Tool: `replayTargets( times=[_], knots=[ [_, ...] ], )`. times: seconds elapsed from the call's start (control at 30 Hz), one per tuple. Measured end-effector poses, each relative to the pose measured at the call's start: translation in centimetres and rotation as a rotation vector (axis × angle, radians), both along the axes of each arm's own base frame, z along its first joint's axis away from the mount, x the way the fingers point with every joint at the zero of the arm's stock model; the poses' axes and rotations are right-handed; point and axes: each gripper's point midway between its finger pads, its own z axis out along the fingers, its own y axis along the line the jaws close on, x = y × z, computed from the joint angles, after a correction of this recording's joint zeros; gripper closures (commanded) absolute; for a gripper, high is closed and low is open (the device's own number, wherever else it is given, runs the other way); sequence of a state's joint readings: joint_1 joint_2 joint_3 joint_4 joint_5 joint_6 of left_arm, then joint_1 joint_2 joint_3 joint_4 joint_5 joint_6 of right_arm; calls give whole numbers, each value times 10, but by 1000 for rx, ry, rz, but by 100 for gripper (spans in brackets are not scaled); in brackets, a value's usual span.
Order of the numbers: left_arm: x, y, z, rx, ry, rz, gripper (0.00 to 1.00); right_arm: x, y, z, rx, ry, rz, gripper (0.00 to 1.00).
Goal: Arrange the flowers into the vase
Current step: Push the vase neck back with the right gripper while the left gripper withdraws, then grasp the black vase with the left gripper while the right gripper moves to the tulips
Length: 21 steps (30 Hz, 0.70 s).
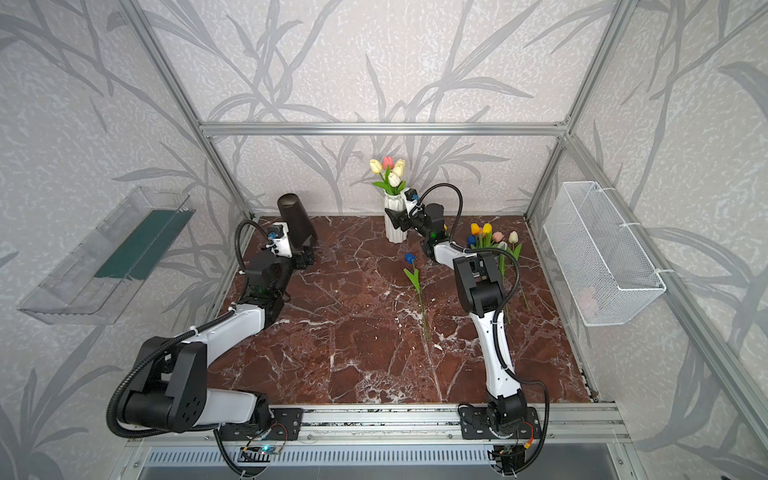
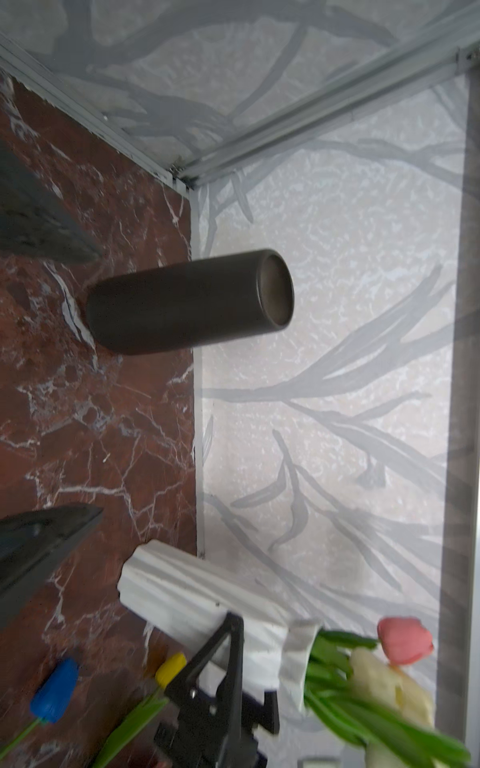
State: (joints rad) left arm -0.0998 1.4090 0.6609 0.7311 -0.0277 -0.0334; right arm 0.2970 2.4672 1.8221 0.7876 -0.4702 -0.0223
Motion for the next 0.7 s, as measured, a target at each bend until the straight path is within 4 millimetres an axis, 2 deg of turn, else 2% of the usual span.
replayTargets(
  times=[0.17, 0.23, 0.33, 0.5, 0.57, 0.7],
  knots=[
    [21, 35, -25, 20, 61, 68, 1, 0, 2, 1, 1, -3, 11, 50],
    [33, 43, -32, 22, 71, 77, 0, 0, 2, 1, 3, -2, 12, 42],
    [53, 51, -41, 30, 79, 76, 1, 0, 2, 1, 3, -3, 18, 24],
    [93, 62, -43, 35, 63, 68, 1, -4, 1, 0, 13, -16, 26, 12],
    [105, 63, -43, 33, 55, 53, 1, -7, 0, 2, 20, -31, 28, 1],
    [124, 67, -48, 27, 43, 23, 1, -19, -2, 8, 20, -47, 38, 0]
  ],
)
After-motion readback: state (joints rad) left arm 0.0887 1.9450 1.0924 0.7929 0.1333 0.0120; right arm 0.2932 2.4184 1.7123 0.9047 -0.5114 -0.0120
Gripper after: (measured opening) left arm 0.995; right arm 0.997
